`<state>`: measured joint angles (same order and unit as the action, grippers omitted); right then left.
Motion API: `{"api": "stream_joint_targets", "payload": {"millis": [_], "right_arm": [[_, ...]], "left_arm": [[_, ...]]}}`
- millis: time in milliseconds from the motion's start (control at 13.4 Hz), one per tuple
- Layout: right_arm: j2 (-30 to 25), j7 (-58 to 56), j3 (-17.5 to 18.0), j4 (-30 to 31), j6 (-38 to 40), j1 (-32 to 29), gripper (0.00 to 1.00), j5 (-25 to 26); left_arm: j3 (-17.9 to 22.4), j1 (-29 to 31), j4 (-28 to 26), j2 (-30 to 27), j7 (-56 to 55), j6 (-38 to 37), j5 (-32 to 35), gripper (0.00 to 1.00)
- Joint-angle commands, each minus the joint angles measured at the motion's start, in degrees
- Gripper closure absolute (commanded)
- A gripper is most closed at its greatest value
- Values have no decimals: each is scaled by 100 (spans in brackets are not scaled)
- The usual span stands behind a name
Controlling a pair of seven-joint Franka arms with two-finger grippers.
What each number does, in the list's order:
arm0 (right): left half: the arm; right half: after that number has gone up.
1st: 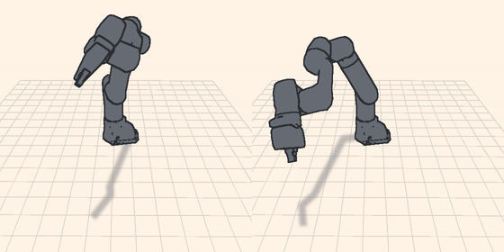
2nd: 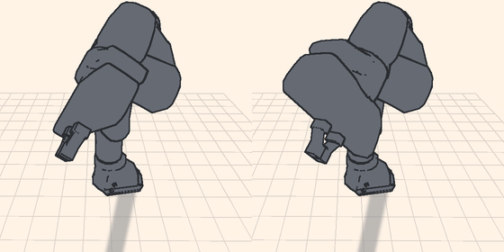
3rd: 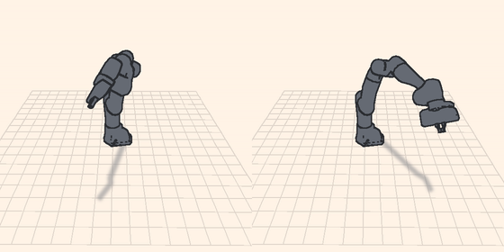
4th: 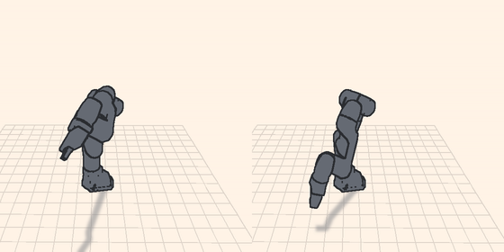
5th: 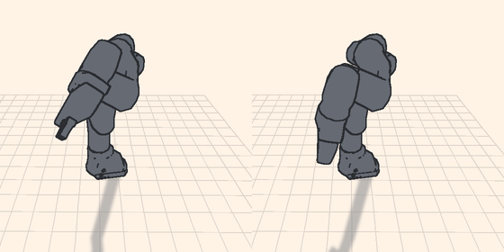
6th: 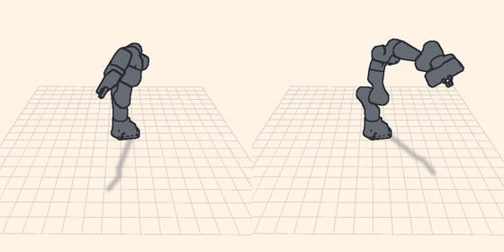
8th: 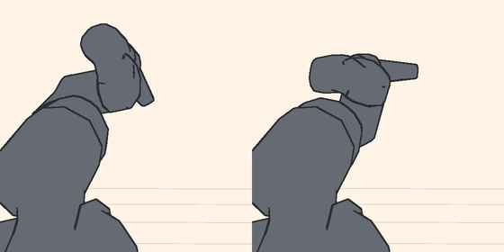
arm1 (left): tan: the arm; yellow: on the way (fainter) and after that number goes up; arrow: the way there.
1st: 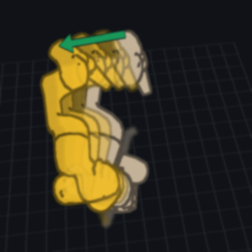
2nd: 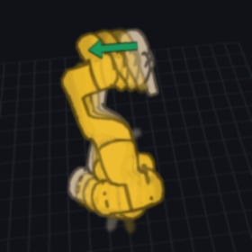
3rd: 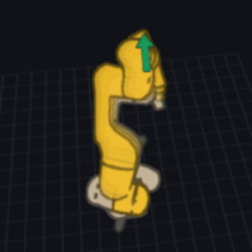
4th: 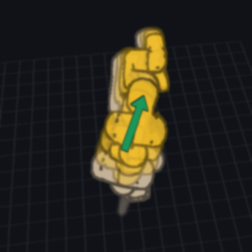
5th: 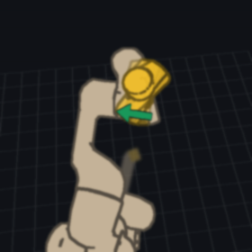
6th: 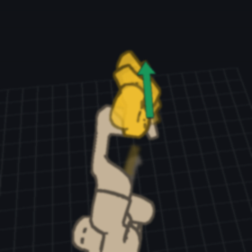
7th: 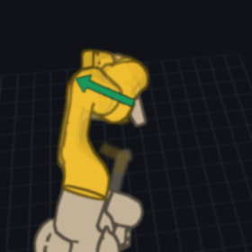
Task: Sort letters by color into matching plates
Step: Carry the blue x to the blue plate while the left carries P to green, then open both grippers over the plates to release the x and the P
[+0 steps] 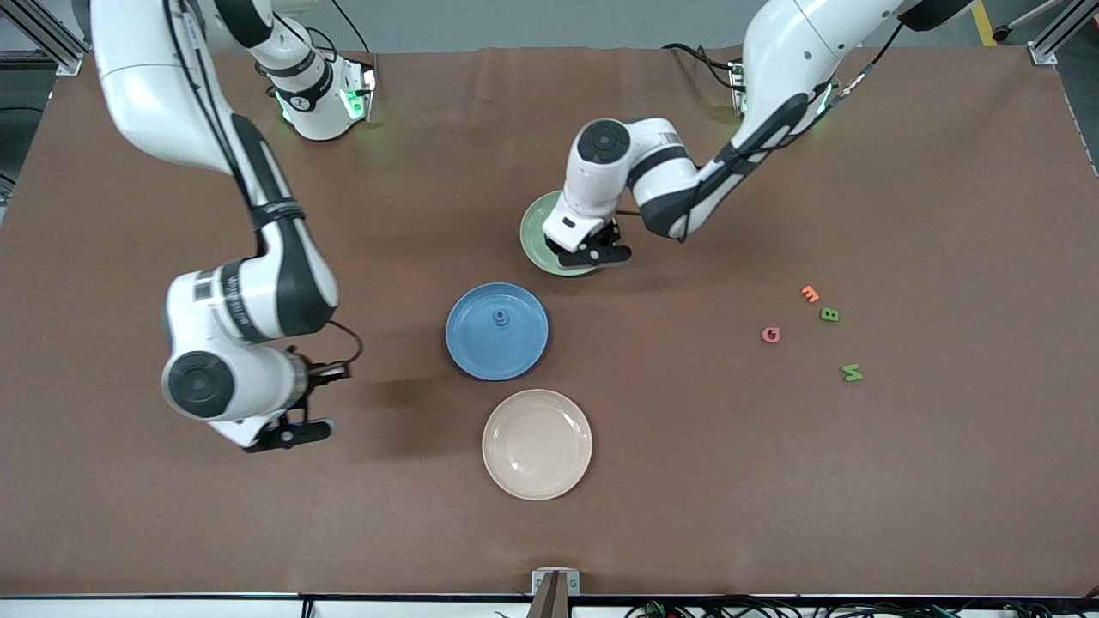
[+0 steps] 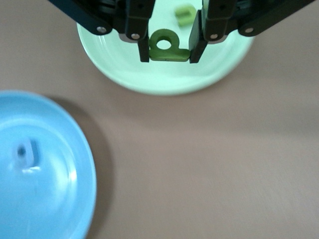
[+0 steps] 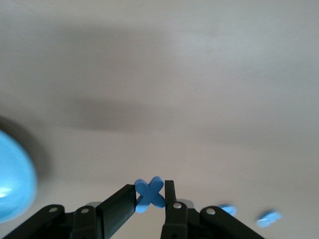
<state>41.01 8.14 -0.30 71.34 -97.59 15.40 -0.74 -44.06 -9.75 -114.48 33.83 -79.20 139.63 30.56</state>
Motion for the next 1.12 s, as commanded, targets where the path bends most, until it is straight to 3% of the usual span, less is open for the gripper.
{"api": "stream_joint_targets", "payload": {"millis": [0, 75, 299, 598, 823, 1047], "right_arm": [[-164, 1107, -32, 214, -102, 541, 83, -365], [-146, 1572, -40, 214, -242, 813, 83, -357], [-68, 2568, -40, 222, -725, 1272, 83, -444], [301, 3500, -40, 231, -1489, 1782, 83, -497], [644, 3625, -40, 231, -2035, 1949, 83, -489], [873, 3625, -40, 231, -2308, 2064, 82, -489]], "left_arm": [[3, -307, -83, -35, -586, -41, 29, 87], [12, -447, -83, -26, -753, -41, 29, 81], [29, -466, -83, -17, -1089, -41, 29, 1], [47, -46, -74, -70, -853, -146, 98, 0], [21, 674, -48, -280, 155, -778, 292, 0], [21, 1508, -4, -412, 1096, -797, 301, 0]]}}
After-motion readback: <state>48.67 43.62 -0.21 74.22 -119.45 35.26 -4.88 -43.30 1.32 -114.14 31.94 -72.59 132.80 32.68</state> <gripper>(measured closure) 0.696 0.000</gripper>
